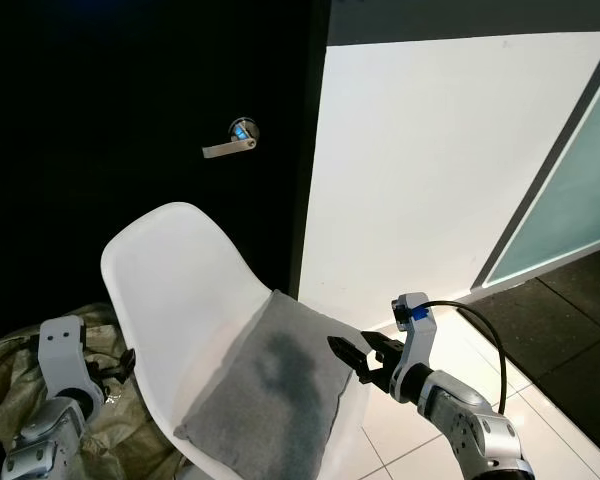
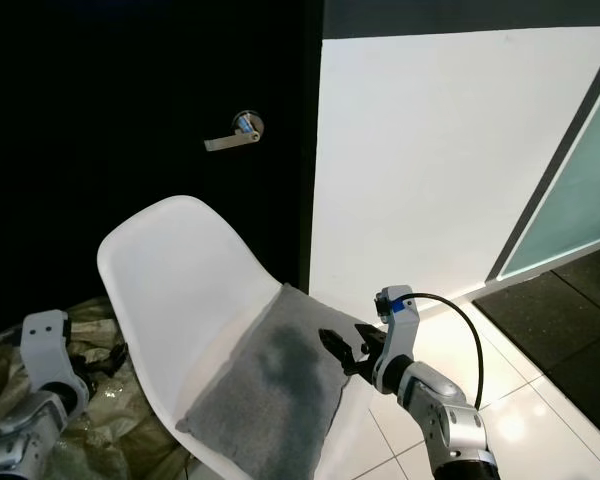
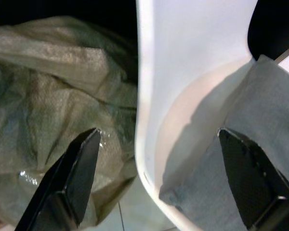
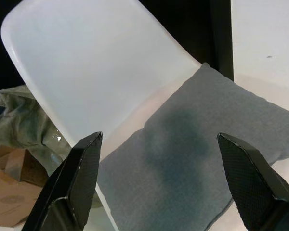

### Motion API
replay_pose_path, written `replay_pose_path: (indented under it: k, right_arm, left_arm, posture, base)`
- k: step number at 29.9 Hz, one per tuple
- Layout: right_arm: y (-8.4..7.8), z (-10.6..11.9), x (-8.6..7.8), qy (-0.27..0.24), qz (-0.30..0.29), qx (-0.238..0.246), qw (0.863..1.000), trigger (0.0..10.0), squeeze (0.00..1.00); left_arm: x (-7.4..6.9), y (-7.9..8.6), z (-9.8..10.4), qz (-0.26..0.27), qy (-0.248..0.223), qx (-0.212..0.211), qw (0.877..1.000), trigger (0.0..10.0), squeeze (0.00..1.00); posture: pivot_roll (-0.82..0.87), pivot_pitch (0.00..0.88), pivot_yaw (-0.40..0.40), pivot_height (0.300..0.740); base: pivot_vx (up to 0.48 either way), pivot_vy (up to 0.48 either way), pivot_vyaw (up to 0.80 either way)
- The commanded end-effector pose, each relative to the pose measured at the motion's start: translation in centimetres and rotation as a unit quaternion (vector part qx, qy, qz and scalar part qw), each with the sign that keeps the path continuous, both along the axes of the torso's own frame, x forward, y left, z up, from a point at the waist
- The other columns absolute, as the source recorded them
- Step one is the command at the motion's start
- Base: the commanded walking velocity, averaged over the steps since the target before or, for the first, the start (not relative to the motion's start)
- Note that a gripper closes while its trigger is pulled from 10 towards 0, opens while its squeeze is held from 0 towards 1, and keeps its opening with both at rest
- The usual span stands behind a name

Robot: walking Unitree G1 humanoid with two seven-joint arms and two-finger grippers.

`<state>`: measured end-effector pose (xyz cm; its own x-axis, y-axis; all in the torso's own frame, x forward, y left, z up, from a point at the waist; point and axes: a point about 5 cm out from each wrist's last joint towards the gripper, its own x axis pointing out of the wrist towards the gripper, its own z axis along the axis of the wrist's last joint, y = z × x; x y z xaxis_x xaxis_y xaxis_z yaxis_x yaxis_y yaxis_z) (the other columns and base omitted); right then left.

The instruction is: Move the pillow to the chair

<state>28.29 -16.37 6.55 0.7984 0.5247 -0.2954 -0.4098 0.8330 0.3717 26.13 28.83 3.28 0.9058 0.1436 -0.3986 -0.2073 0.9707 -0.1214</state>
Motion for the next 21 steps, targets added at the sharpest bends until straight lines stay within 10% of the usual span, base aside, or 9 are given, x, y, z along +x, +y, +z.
replay_pose_path:
  k: [1, 21]
  right_arm:
    - [0.0, 0.3, 0.0, -0.006, -0.001, -0.001, 1.0, 10.0, 0.0]
    - [-0.1, 0.4, 0.0, -0.007, -0.006, 0.002, 1.0, 10.0, 0.0]
  left_arm:
    - [-0.1, 0.9, 0.0, 0.005, 0.004, 0.004, 1.0, 10.0, 0.0]
    - [-0.4, 1.0, -1.9, 0.008, 0.045, -0.059, 0.997, 10.0, 0.0]
  posture:
    - [-0.14, 0.002, -0.07, 0.737]
    - [-0.14, 0.004, -0.071, 0.737]
  base:
    - [0.0, 0.0, 0.0]
    - [0.0, 0.0, 0.0]
